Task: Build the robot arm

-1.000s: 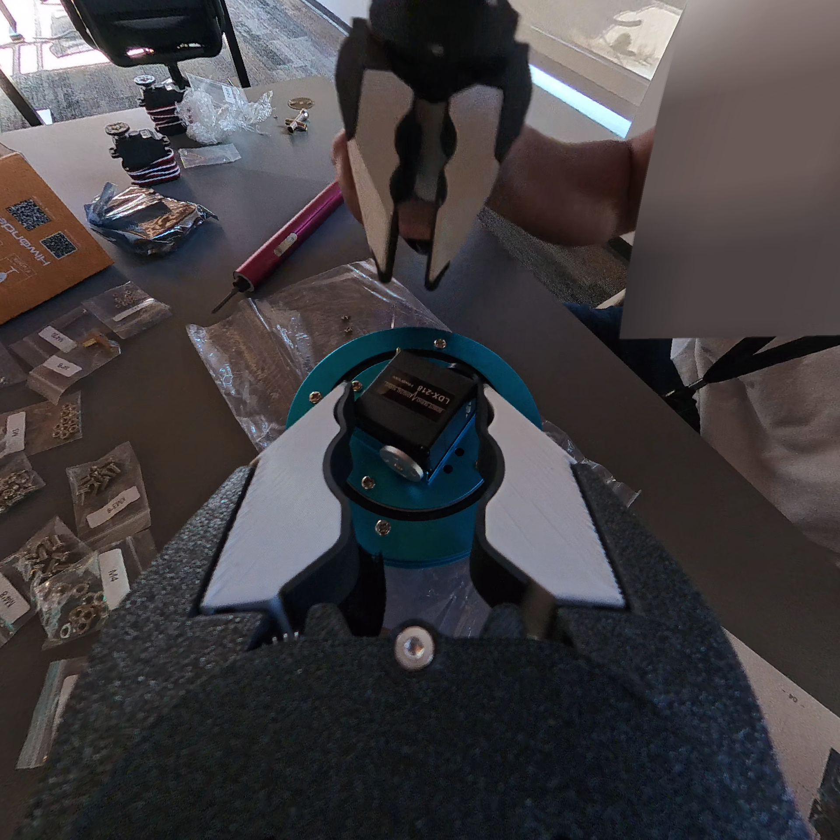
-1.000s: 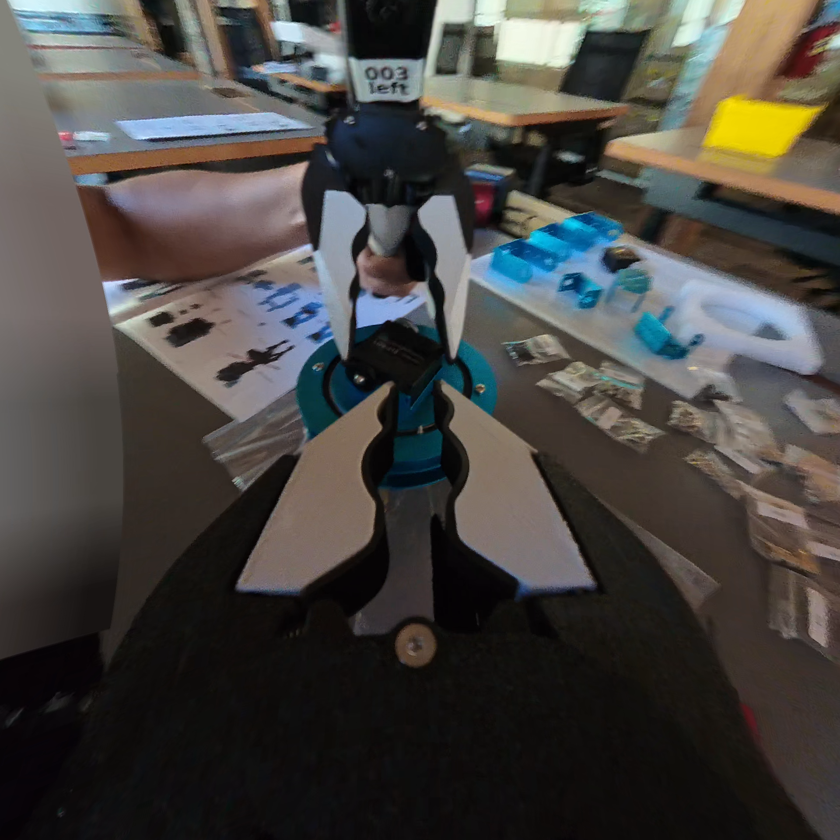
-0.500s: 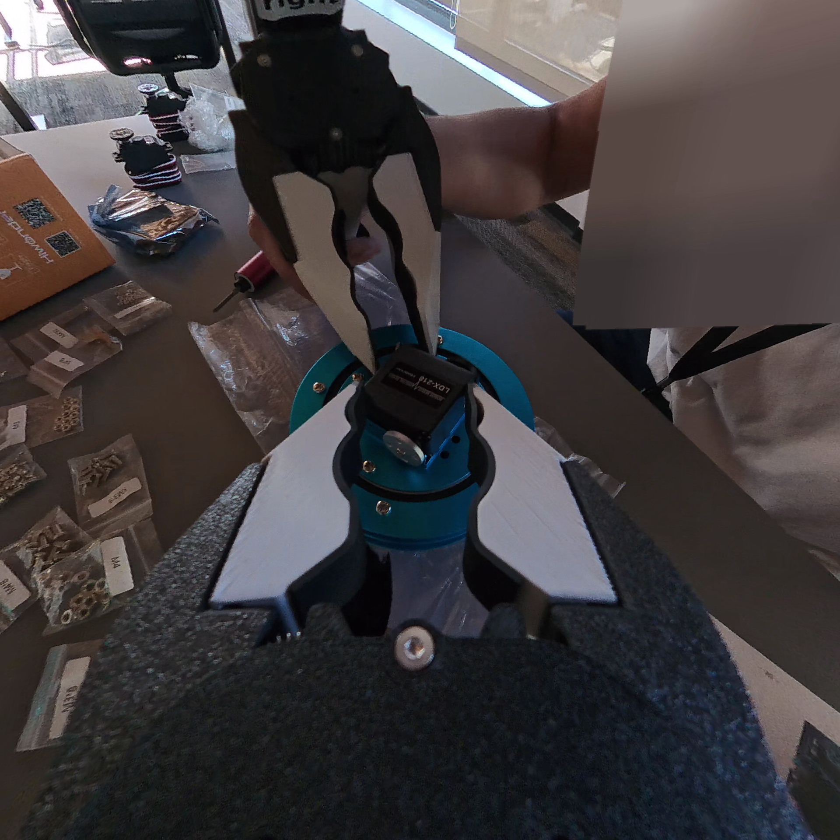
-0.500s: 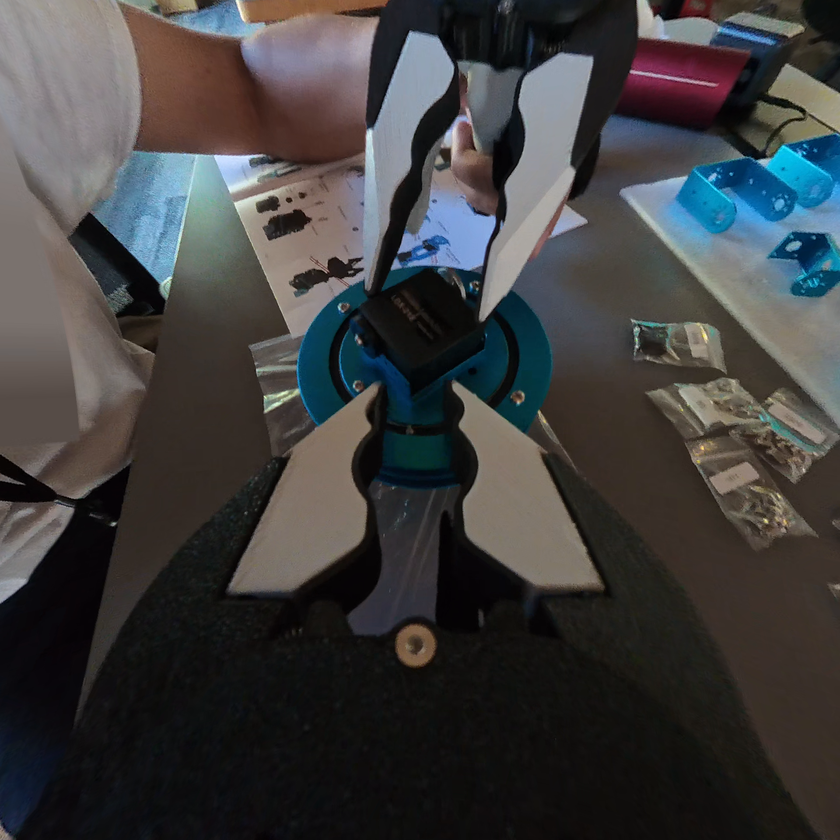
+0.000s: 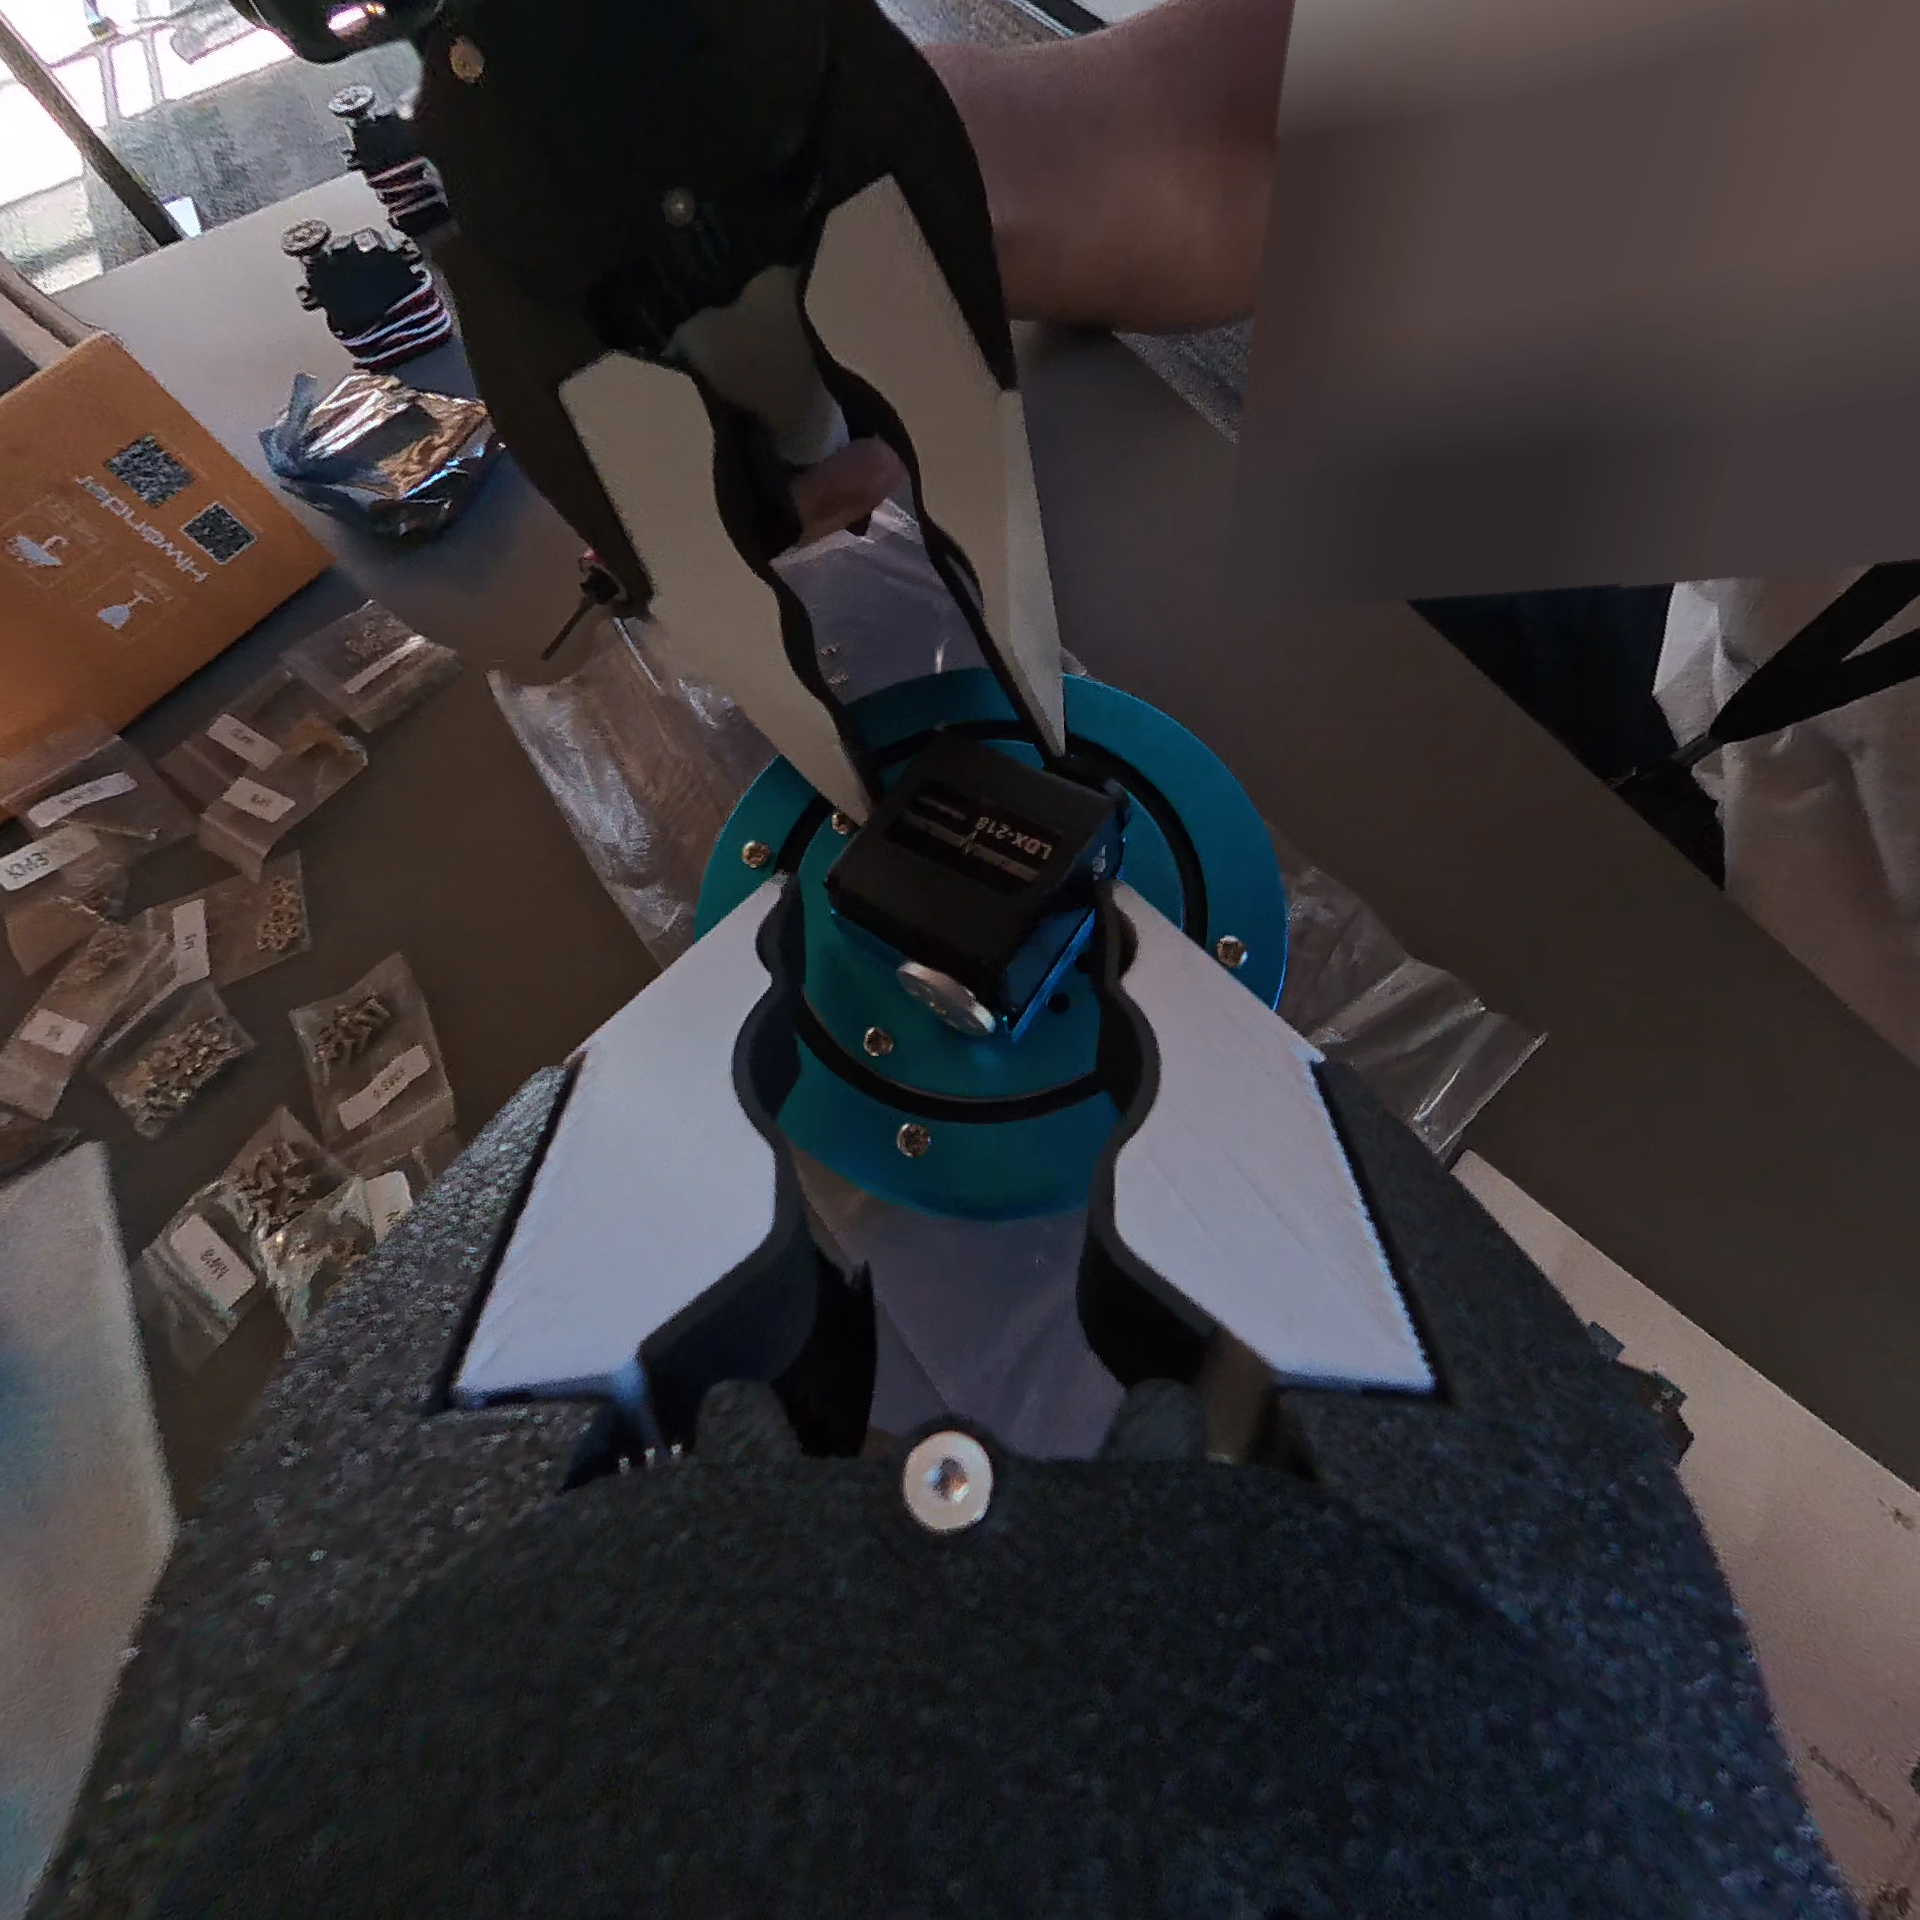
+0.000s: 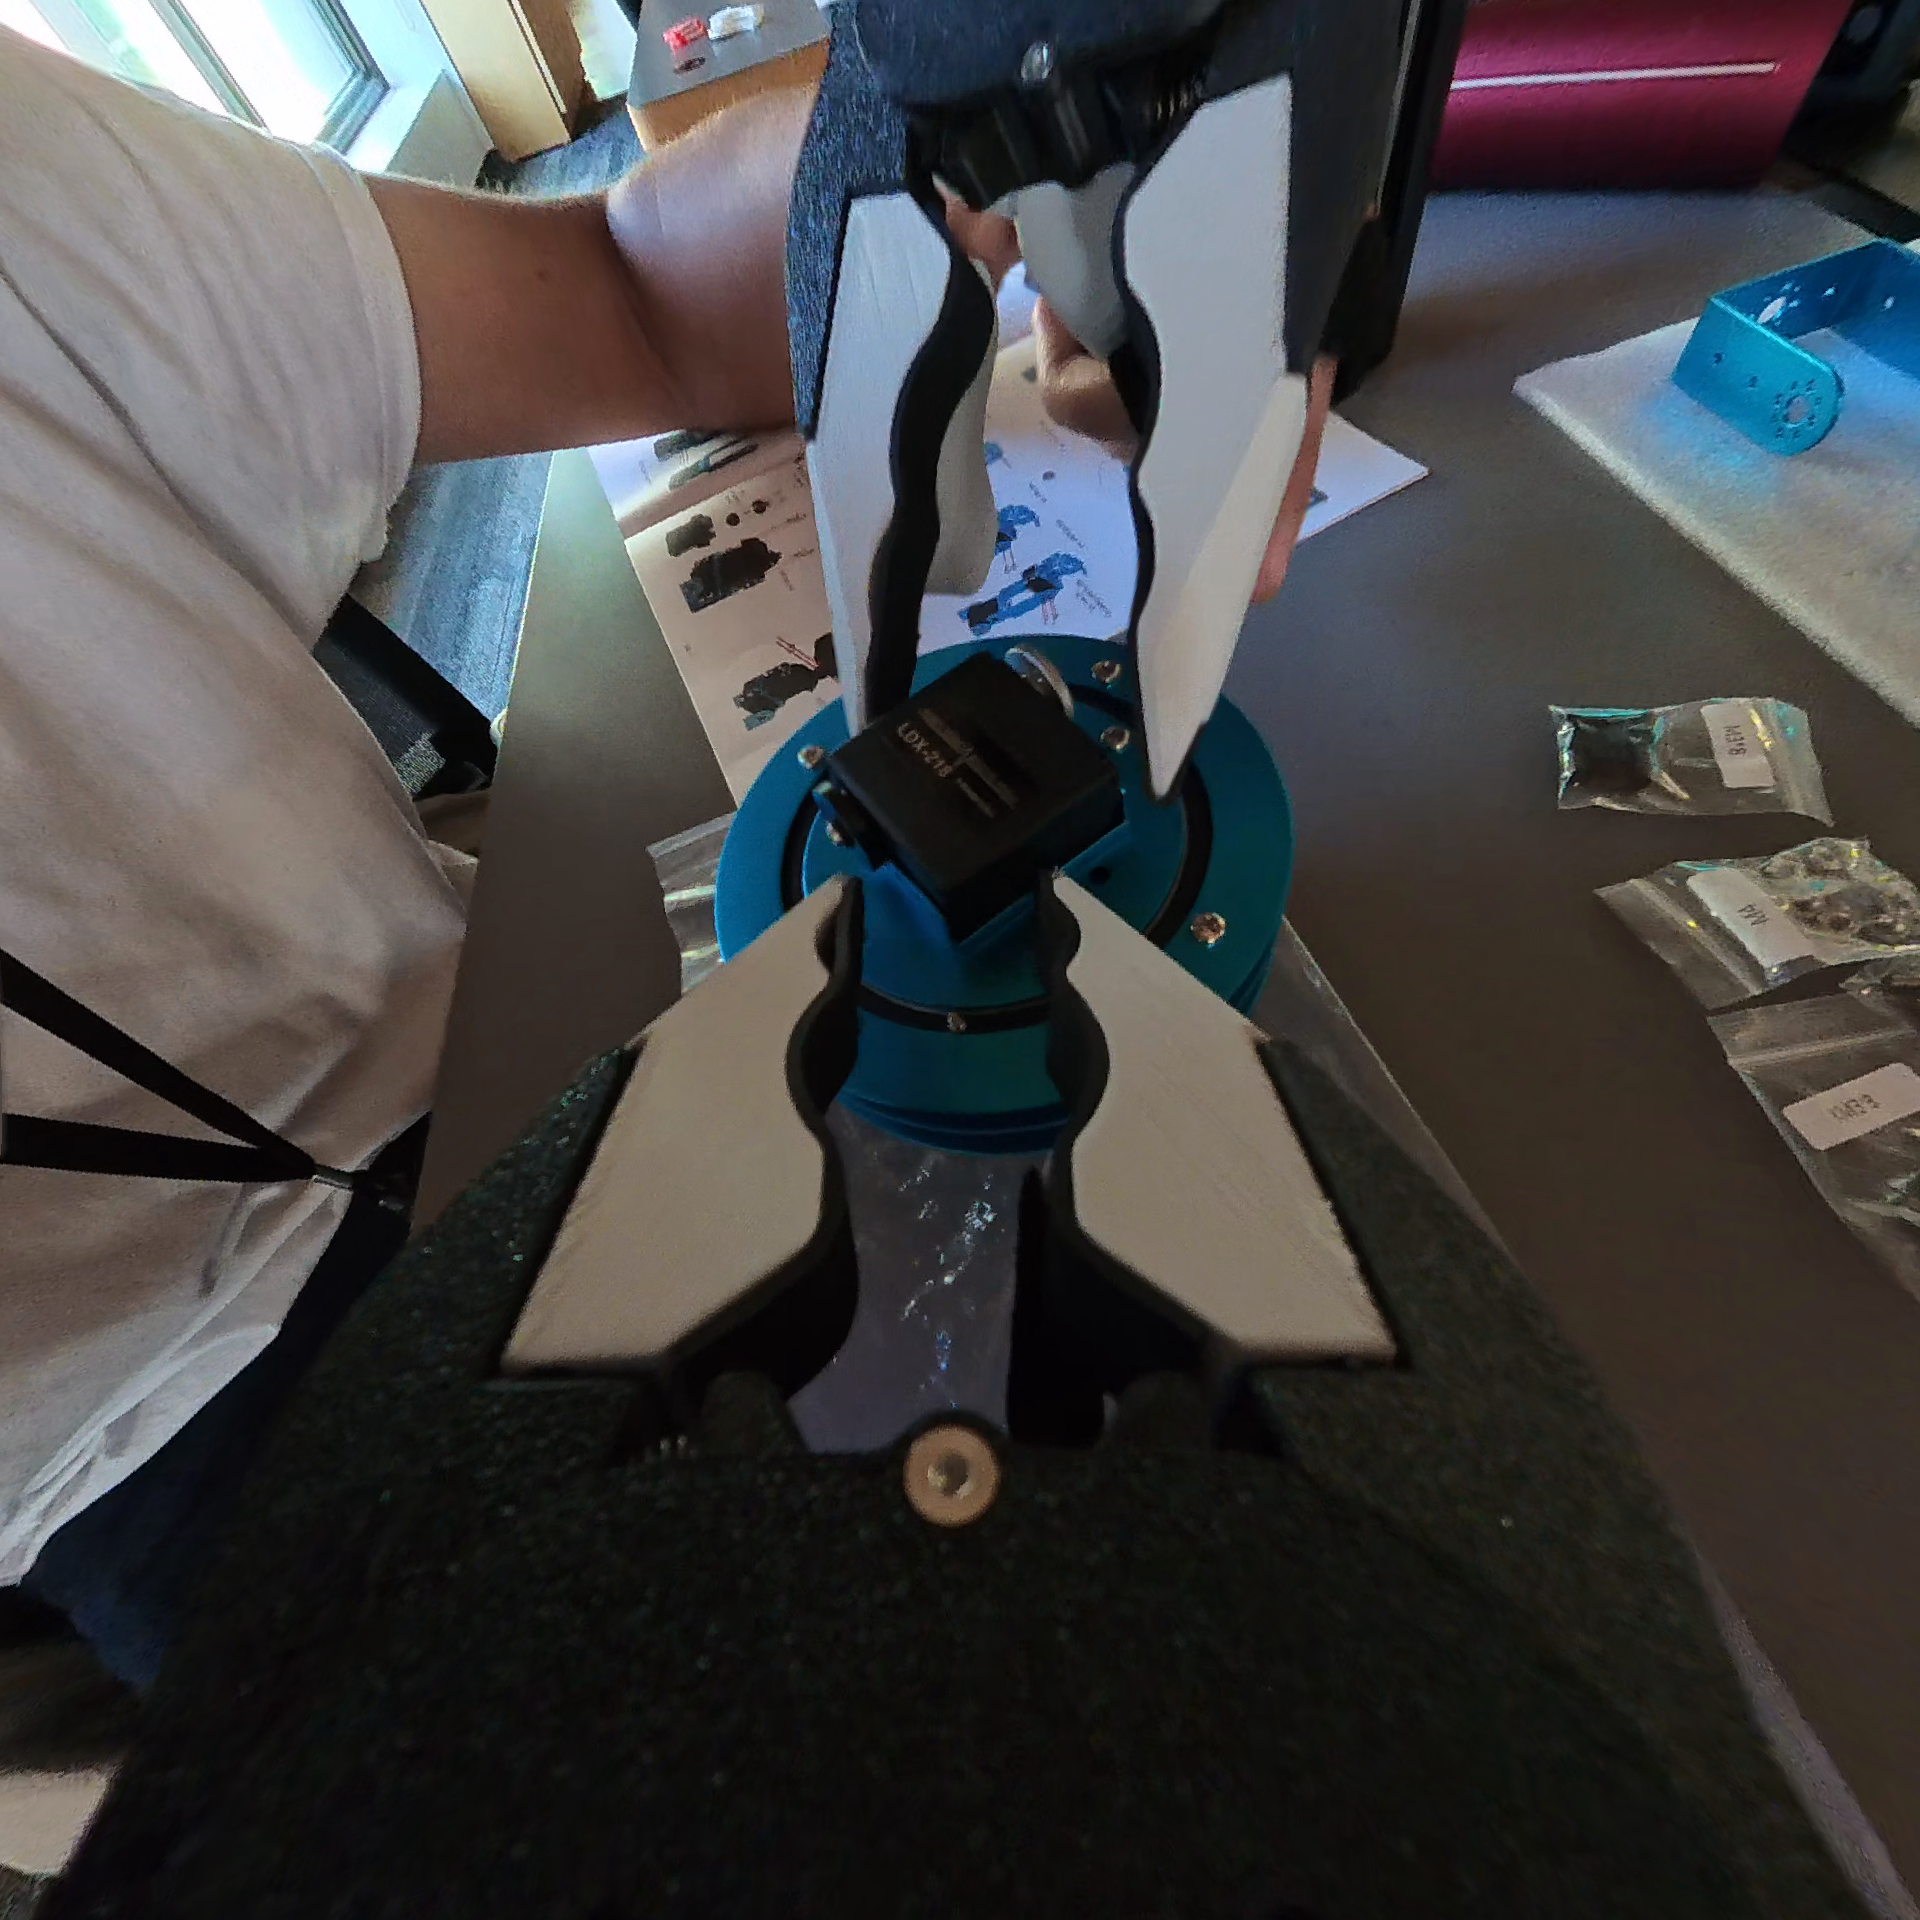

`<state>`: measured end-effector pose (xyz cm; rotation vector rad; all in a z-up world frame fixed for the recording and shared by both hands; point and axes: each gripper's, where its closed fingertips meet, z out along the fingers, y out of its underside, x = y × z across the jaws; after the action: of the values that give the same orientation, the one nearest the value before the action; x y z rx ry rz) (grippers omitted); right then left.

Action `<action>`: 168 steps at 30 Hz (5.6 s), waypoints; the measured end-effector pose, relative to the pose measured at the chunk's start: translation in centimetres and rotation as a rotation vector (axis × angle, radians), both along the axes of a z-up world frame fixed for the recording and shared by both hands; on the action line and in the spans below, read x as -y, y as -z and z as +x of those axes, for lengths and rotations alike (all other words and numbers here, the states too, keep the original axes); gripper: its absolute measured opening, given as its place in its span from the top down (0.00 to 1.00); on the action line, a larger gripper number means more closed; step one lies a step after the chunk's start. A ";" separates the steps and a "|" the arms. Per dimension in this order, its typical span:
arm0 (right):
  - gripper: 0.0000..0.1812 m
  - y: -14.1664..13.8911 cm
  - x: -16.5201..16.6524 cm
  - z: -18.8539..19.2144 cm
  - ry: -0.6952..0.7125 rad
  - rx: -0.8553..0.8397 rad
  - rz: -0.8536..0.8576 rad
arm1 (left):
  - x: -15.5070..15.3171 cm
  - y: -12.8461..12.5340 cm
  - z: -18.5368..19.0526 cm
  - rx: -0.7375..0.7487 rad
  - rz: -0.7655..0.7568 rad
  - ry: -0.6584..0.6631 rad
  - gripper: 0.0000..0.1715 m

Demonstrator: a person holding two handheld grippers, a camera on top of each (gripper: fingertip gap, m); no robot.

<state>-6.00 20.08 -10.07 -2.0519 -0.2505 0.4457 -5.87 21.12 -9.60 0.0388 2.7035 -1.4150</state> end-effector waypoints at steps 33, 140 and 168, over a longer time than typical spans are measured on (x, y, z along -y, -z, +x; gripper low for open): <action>0.77 -0.2 -0.4 0.1 0.808 0.008 0.073 | -1.2 -1.6 1.0 0.034 0.001 -0.166 0.71; 1.00 -6.5 5.1 -0.3 0.358 -0.696 0.386 | 5.0 -4.5 -1.8 0.160 -0.054 -0.378 0.87; 1.00 -7.4 2.1 -4.0 0.153 -0.891 0.286 | 4.1 -6.6 -3.7 0.592 -0.097 -0.552 0.99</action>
<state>-10.00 17.94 -2.68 -1.4153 0.3597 1.0969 -9.55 17.00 -2.98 -0.2371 1.9565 -1.1310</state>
